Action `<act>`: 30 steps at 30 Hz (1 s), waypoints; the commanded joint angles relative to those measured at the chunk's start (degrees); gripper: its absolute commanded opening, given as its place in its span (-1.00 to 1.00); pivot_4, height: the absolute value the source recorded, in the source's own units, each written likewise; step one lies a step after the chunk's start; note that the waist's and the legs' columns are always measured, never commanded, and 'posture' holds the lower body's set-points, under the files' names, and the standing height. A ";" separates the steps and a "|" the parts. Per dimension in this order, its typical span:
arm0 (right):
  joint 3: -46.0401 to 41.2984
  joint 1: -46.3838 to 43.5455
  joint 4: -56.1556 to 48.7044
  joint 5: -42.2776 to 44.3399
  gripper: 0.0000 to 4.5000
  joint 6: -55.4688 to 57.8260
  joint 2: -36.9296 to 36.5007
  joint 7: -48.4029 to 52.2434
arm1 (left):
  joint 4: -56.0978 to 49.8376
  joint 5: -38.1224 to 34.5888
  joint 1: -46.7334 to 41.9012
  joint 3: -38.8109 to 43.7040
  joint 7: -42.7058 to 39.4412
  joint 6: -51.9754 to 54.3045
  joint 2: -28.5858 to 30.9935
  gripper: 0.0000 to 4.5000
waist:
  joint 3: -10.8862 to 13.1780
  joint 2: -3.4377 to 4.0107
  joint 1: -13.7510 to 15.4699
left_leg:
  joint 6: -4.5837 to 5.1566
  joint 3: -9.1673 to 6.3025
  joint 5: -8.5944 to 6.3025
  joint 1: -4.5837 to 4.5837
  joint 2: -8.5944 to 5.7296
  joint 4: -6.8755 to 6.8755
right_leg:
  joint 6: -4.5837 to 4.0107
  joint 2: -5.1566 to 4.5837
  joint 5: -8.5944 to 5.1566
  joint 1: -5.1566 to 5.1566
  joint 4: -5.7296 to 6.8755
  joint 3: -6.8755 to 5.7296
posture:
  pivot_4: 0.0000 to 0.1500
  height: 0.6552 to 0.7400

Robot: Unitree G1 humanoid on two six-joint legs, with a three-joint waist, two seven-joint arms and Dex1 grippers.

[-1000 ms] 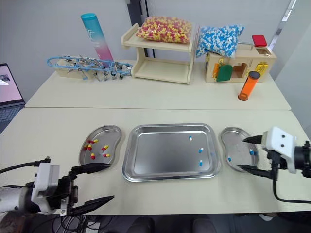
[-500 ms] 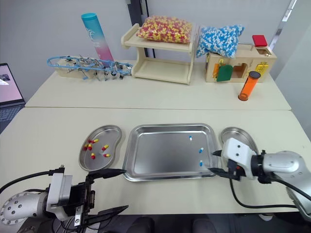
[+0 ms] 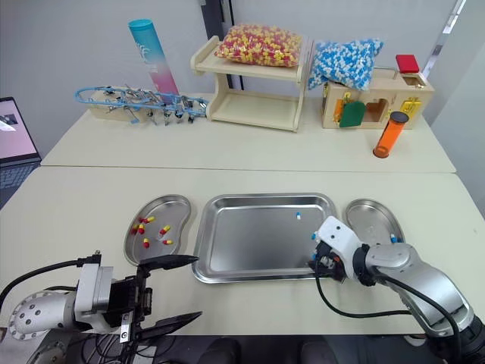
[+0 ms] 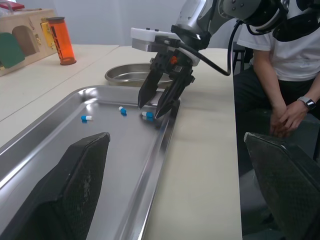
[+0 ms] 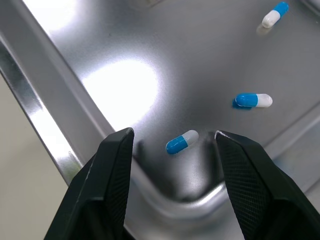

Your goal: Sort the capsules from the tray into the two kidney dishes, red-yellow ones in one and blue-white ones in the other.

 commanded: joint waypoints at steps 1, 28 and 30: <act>0.72 -0.84 -0.87 -0.06 0.26 0.46 0.00 -0.49 | -2.13 -1.24 -0.60 -0.35 0.98 0.42 0.48 1.00 | 0.00 0.00 0.00 | 0.00 0.00 0.00 0.00 0.00 0.00 | 0.00 0.00 0.00 0.00 0.00 0.00 | 1.00 1.00; 4.86 -8.14 3.70 -3.60 -0.99 -14.07 -3.92 10.36 | -6.25 -2.21 -10.48 -4.70 8.04 10.75 3.02 1.00 | 0.00 0.00 -0.03 | 0.00 -0.01 0.00 -0.01 0.00 0.00 | 0.00 0.01 0.00 -0.03 0.01 0.00 | 1.00 1.00; 3.80 -8.80 4.63 -3.29 -0.99 -15.95 -5.23 12.75 | -6.22 -2.12 -11.01 -5.28 8.23 10.91 3.02 1.00 | 0.00 0.00 -0.03 | 0.00 0.00 0.00 -0.02 0.00 0.01 | 0.01 0.00 0.00 -0.03 0.01 0.00 | 1.00 1.00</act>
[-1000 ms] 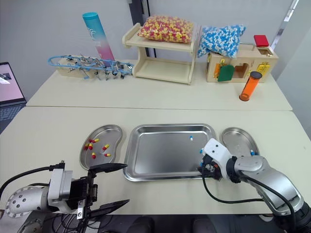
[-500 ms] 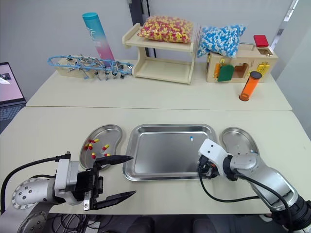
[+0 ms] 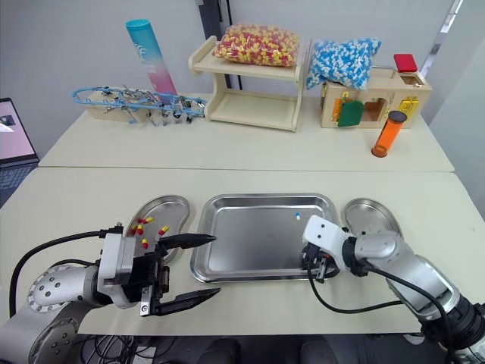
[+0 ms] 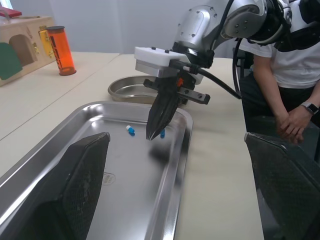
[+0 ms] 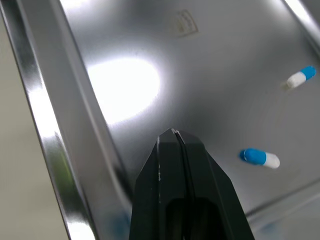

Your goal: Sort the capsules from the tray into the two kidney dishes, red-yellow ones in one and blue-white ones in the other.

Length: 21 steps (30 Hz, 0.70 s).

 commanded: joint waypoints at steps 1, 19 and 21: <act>-3.58 -1.75 0.67 0.69 -0.91 -4.12 -2.38 3.70 | -1.77 -0.47 -0.83 -0.64 0.40 0.18 0.40 1.00 | 0.00 0.00 0.01 | 0.00 0.00 0.00 0.00 0.00 0.00 | 0.00 0.00 0.00 0.00 -0.01 0.00 | 1.00 1.00; -0.89 -1.08 16.69 -8.17 -0.36 -30.20 -7.86 22.33 | -1.49 -0.74 -1.31 -2.13 -1.52 0.28 1.38 1.00 | 0.00 0.00 -0.04 | 0.00 0.02 0.00 0.01 0.00 -0.01 | 0.00 0.00 0.00 -0.01 -0.02 0.01 | 1.00 1.00; -0.30 -0.81 17.80 -9.39 -0.36 -30.84 -7.34 22.41 | -1.40 -0.59 -1.27 -2.26 -1.60 0.20 1.33 1.00 | 0.01 0.01 -0.03 | 0.00 0.02 0.00 0.01 0.00 0.00 | 0.00 0.00 0.00 -0.01 -0.01 0.02 | 1.00 1.00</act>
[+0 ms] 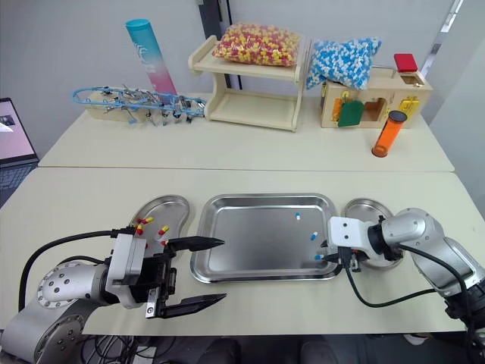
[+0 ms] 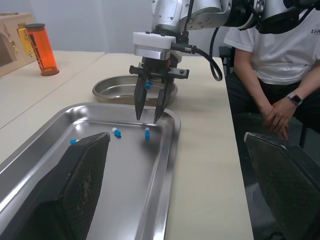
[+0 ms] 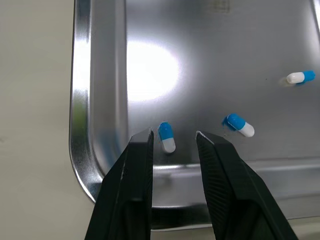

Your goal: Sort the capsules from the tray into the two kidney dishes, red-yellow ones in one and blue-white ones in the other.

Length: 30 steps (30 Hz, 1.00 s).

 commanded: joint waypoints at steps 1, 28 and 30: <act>0.60 0.41 1.05 -2.19 -0.36 -2.24 0.64 0.32 | -1.31 -0.50 -0.27 -0.22 -0.58 -0.50 0.48 1.00 | 0.00 0.00 0.02 | 0.00 0.00 0.00 0.00 0.00 0.00 | 0.00 0.00 0.00 0.00 0.00 0.00 | 1.00 1.00; 0.68 -3.89 3.54 -7.58 -0.98 -8.49 4.27 3.94 | -0.14 0.36 0.90 -0.95 -0.94 -1.67 -0.55 1.00 | 0.00 0.01 0.06 | -0.01 -0.01 0.00 0.04 0.00 0.01 | 0.00 0.00 0.00 0.04 0.01 -0.01 | 1.00 1.00; -1.62 -3.84 0.91 -5.32 -0.98 -5.52 3.92 4.00 | -0.08 0.33 0.90 -0.94 -0.95 -1.78 -0.54 1.00 | 0.01 0.02 0.06 | -0.01 -0.01 0.00 0.02 0.00 0.01 | 0.00 0.00 0.00 0.02 0.01 -0.01 | 1.00 1.00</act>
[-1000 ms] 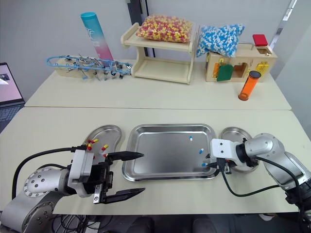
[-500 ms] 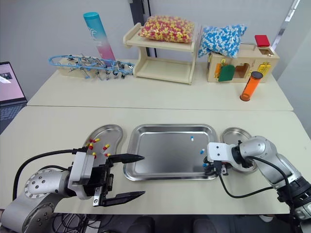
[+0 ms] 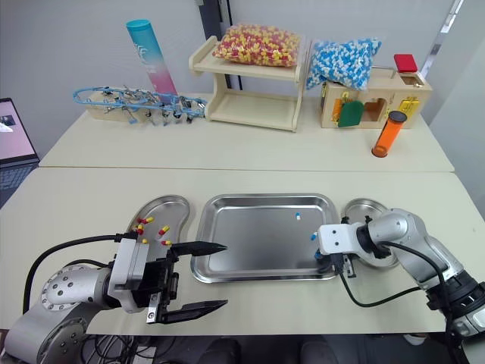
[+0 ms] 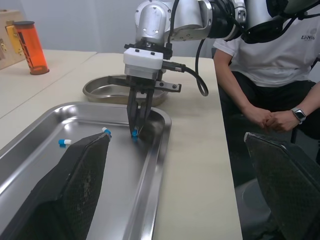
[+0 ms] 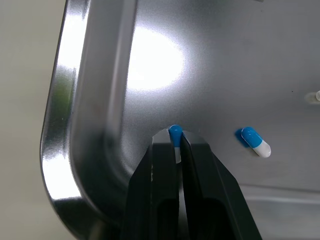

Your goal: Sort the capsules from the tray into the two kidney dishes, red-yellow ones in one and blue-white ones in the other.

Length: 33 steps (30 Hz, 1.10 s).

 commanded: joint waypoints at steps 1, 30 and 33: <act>-5.71 -0.39 -5.86 4.23 -0.98 4.68 -1.33 0.28 | -0.40 -0.04 -0.04 0.10 -0.04 -0.81 0.02 1.00 | 0.01 0.01 0.01 | 0.00 0.00 0.00 -0.01 0.00 0.00 | 0.00 0.00 0.00 -0.01 0.00 0.00 | 1.00 1.00; -29.79 15.91 -4.56 8.82 0.57 18.96 -7.61 -15.72 | 3.51 0.46 -2.26 -2.85 0.09 -2.17 -2.79 1.00 | 0.02 0.06 -0.05 | 0.00 0.07 0.00 0.00 -0.01 -0.01 | 0.00 0.00 0.00 0.01 0.00 0.07 | 1.00 1.00; -32.68 17.85 -5.48 9.36 0.99 15.93 -6.77 -17.00 | 3.35 0.95 -1.88 -2.77 1.20 -1.77 -2.49 1.00 | 0.02 0.06 0.01 | 0.00 0.06 0.00 -0.02 -0.01 -0.01 | 0.00 0.00 0.00 0.00 -0.01 0.07 | 1.00 1.00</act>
